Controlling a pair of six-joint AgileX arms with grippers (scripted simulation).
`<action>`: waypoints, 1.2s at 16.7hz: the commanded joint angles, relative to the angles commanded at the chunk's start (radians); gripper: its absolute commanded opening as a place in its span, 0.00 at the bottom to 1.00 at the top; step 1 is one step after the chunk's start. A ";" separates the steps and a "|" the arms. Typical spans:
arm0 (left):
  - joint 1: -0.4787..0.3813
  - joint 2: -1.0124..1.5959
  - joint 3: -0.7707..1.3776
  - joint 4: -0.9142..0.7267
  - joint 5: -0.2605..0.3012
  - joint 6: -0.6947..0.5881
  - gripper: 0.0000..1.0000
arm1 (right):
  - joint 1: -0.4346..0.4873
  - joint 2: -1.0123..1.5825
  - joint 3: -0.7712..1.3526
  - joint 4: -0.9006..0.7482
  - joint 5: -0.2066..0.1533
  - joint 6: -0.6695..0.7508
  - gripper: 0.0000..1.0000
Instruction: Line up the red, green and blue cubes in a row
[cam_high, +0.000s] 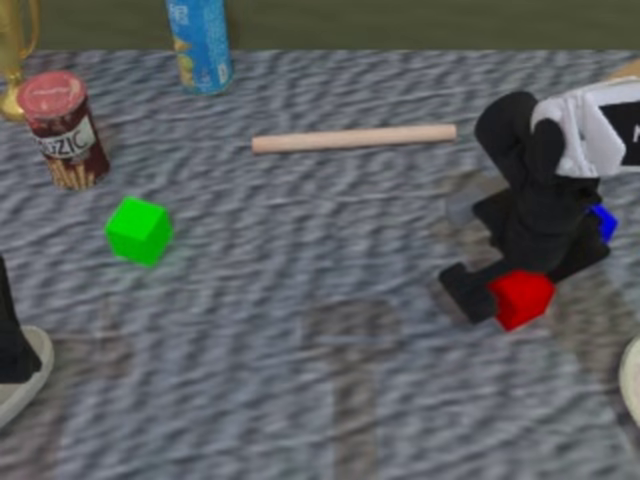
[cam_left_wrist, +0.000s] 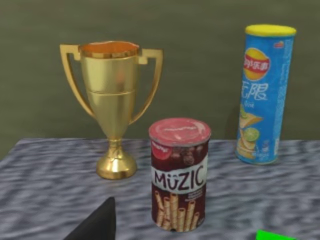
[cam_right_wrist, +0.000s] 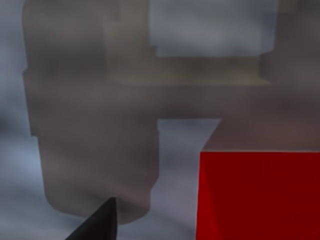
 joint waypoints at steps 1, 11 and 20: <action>0.000 0.000 0.000 0.000 0.000 0.000 1.00 | 0.000 0.001 -0.001 0.001 0.000 0.000 1.00; 0.000 0.000 0.000 0.000 0.000 0.000 1.00 | 0.000 0.001 -0.001 0.001 0.000 0.000 0.40; 0.000 0.000 0.000 0.000 0.000 0.000 1.00 | 0.000 0.001 -0.001 0.001 0.000 0.000 0.00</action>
